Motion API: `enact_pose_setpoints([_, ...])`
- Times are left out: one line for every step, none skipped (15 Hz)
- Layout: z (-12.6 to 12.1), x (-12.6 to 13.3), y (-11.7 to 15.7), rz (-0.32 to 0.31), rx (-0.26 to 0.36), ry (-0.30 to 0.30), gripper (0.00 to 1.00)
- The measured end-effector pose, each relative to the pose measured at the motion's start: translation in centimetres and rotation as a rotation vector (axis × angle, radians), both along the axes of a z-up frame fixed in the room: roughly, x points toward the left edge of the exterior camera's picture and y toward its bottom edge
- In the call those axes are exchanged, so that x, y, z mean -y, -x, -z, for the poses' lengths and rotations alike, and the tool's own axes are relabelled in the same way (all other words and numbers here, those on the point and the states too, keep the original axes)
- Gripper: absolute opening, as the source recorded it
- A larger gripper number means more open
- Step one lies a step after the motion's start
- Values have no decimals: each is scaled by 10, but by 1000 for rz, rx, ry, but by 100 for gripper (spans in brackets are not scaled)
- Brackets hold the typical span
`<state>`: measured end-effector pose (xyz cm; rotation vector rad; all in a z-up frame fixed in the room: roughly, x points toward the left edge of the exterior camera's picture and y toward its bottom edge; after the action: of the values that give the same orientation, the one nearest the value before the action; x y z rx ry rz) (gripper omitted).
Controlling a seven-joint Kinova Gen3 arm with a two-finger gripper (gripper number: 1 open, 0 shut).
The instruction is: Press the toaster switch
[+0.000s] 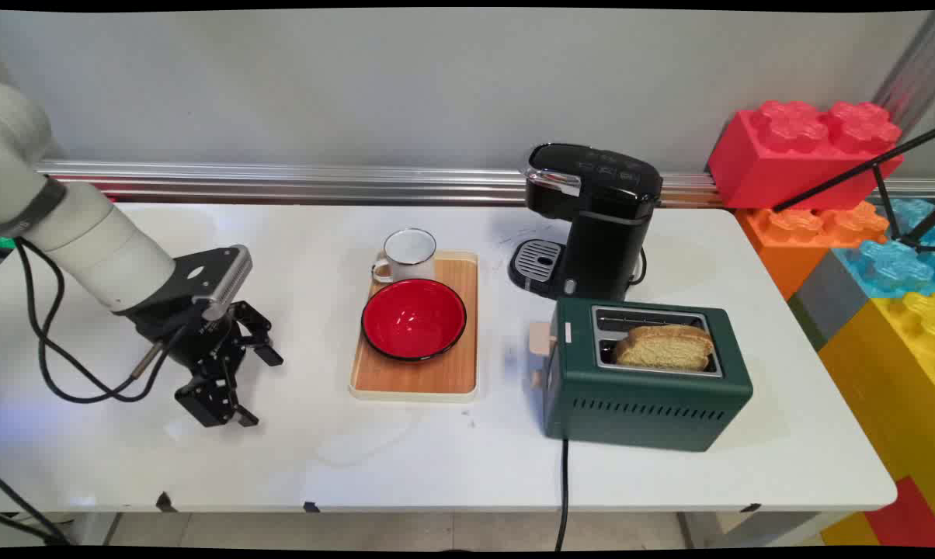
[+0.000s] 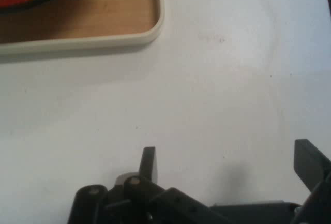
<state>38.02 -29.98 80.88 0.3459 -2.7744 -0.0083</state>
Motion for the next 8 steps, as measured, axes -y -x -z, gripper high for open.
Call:
enact_pose_setpoints([2, 1, 0, 2, -10, 2, 100])
enact_pose_setpoints([3, 1, 0, 4, -25, 5, 100])
enact_pose_setpoints([2, 2, 1, 5, -43, 9, 100])
enact_pose_setpoints([1, 3, 1, 5, -60, 14, 100])
enact_pose_setpoints([0, 4, 2, 7, -79, 19, 100])
enact_pose_setpoints([-2, 4, 2, 8, -98, 23, 100])
enact_pose_setpoints([-5, 5, 2, 9, -120, 28, 100])
enact_pose_setpoints([-9, 6, 3, 6, -153, 36, 100])
